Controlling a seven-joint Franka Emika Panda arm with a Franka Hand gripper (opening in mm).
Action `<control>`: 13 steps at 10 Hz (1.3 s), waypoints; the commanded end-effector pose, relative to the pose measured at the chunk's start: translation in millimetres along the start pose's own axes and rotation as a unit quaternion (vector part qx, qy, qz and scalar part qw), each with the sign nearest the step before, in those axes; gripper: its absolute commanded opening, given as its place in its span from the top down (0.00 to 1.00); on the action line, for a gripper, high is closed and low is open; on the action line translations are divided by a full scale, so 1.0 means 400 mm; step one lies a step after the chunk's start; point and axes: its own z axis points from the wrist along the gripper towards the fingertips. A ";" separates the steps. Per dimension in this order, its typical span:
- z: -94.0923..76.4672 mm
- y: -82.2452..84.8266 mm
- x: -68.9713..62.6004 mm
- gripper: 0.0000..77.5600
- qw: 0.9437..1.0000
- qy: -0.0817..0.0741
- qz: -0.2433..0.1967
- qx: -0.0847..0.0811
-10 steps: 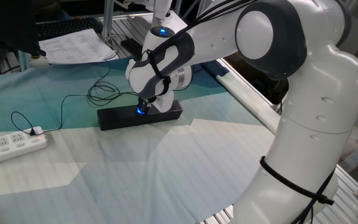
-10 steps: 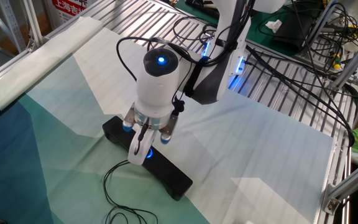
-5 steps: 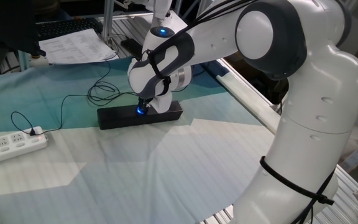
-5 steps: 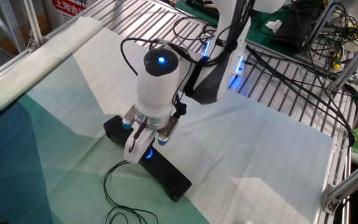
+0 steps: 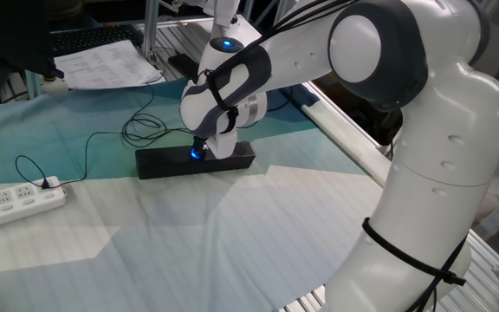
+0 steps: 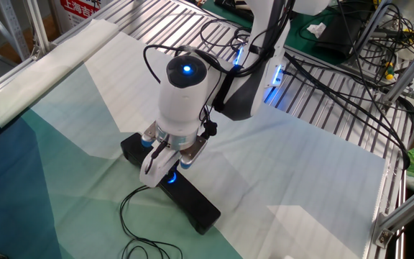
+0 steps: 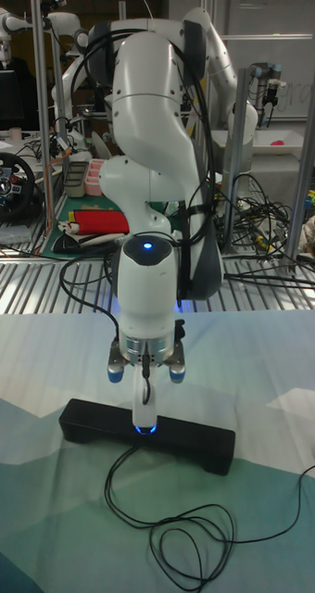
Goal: Turn the knob to increase the volume of the speaker
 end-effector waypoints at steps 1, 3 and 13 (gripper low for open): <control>0.004 -0.003 0.001 0.98 0.999 0.001 0.054 -0.008; 0.004 -0.003 0.001 0.98 0.998 0.002 0.069 -0.007; 0.004 -0.001 0.001 0.98 0.991 0.002 0.136 -0.012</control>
